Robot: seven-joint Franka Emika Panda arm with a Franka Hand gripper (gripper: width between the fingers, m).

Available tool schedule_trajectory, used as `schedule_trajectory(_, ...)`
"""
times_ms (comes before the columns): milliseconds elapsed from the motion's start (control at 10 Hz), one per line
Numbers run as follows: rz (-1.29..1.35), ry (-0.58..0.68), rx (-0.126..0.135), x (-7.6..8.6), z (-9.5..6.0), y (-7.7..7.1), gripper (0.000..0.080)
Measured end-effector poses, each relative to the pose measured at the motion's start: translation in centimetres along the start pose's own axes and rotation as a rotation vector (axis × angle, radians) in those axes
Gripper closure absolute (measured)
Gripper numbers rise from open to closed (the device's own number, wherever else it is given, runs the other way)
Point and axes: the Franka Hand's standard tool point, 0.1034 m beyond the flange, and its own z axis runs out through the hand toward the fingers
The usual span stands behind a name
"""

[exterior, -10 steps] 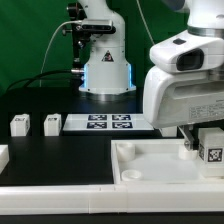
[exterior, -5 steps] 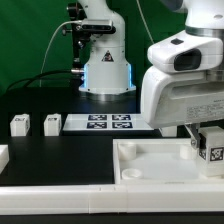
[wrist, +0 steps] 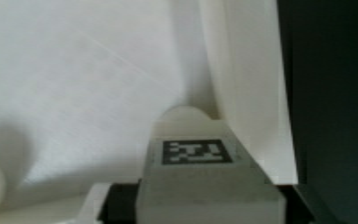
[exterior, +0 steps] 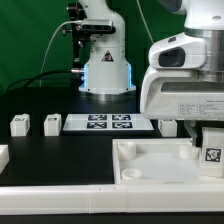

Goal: Assemble one leg

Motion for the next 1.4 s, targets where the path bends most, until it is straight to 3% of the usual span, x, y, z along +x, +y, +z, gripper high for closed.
schedule_trajectory(700, 0.877, 0.002, -0.005, -0.58, 0.08, -0.84, 0.0503)
schedule_trajectory(1100, 1.225, -0.001, 0.008, -0.51, 0.08, -0.99, 0.0503)
schedule_trajectory(1300, 1.222, 0.000, 0.010, -0.48, 0.09, -0.98, 0.0503)
schedule_trajectory(1400, 1.215, 0.000, 0.009, -0.52, 0.11, -1.02, 0.0389)
